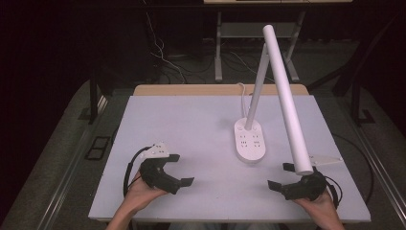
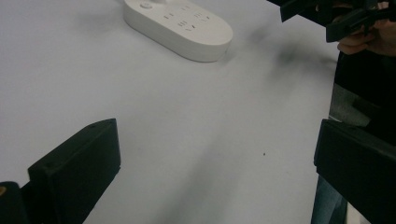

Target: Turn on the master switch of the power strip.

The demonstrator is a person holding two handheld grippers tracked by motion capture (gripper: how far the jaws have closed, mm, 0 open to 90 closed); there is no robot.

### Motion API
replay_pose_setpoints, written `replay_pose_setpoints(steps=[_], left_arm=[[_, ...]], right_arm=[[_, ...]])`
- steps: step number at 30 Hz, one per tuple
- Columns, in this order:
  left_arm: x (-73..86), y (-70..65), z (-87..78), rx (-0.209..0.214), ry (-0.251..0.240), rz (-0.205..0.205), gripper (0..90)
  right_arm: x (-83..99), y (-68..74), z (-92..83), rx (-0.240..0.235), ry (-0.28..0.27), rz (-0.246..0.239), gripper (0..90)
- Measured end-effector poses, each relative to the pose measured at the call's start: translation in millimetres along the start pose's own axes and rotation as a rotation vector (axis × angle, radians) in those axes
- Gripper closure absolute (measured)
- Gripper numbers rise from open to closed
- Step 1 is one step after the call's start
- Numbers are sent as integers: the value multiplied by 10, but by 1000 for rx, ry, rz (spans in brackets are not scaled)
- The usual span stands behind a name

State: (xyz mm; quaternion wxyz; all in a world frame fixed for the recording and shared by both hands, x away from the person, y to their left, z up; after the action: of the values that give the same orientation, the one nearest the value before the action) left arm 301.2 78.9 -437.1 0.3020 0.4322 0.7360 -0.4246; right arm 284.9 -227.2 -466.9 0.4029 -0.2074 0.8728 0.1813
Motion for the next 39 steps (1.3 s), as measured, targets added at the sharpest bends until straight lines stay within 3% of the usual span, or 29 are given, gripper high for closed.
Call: replay_pose_setpoints(steps=[17, 25, 39], left_arm=[[-294, 90, 151, 32, 39, 15, 0], [-411, 153, 212, 40, 80, 35, 2], [-601, 263, 267, 34, 104, 51, 11]], right_arm=[[-1, 21, 3, 0, -4, -16, 2], [-8, 26, -2, 5, -12, -14, 2], [-3, 28, 4, 5, -14, -22, 2]])
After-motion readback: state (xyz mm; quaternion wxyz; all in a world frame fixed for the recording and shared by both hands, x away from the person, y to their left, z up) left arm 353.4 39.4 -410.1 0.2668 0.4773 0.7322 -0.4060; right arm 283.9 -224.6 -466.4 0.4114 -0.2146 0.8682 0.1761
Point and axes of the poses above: each handheld gripper's, and its own axes: z roughly forward along the jaws, x roughly out of its underside, y roughly to its left, the point moved 9 cm from there along z, roughly forward along the jaws, and after that the axes turned 15 degrees about x, right-handed, at the moved point
